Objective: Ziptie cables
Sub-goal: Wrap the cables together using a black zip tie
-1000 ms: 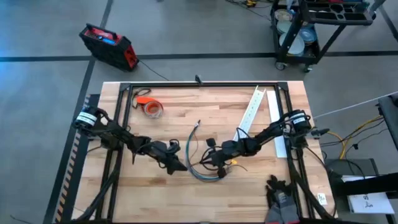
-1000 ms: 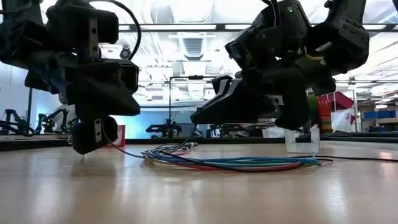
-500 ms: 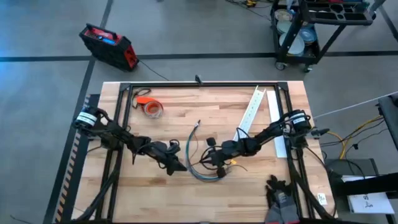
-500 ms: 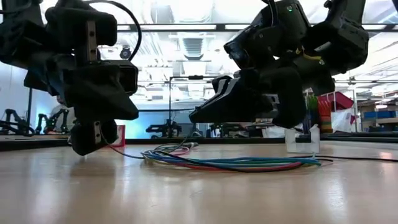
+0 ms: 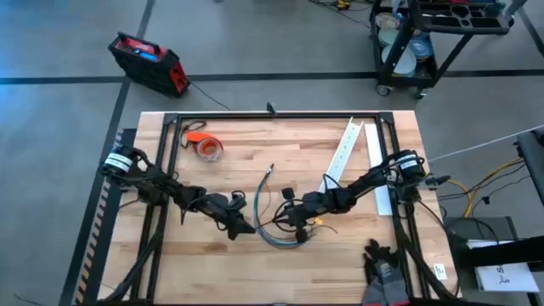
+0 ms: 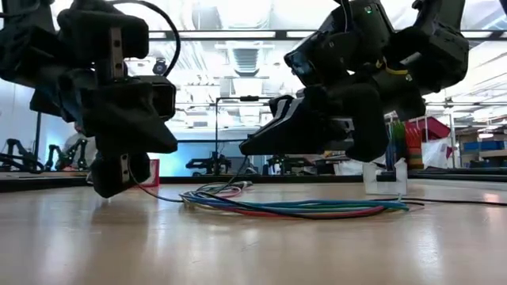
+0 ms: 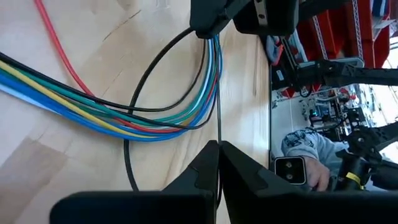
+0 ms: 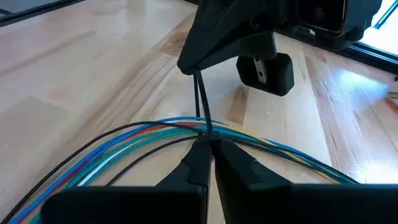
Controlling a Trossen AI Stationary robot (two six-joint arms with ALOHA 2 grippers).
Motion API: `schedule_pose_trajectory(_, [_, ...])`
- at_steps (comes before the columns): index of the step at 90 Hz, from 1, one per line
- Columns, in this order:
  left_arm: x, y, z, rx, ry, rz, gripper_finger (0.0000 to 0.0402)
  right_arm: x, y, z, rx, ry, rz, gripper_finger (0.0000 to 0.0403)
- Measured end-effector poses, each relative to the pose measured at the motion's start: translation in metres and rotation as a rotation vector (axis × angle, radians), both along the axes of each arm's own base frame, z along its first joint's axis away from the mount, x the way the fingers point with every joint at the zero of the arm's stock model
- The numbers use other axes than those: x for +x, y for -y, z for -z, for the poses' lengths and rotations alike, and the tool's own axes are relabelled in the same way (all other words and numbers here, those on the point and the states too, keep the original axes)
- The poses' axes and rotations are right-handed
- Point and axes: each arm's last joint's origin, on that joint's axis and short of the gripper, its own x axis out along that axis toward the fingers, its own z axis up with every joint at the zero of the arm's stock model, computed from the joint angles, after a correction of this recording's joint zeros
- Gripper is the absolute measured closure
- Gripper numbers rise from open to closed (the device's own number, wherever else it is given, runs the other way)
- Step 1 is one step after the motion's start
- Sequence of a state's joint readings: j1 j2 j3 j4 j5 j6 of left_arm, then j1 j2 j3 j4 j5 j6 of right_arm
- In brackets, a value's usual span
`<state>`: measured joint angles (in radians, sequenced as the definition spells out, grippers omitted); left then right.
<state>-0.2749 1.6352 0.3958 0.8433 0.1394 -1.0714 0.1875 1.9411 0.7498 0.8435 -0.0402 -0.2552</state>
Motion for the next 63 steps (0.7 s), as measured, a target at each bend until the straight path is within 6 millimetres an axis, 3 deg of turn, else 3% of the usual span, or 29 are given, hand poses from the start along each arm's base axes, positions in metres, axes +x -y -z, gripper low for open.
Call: schedule_pose_trajectory(63, [0.0004,0.002,-0.0031,-0.028,0.024,0.032,0.0402,-0.0001,0.0,0.0003,-0.003,-0.002,-0.002,0.0403])
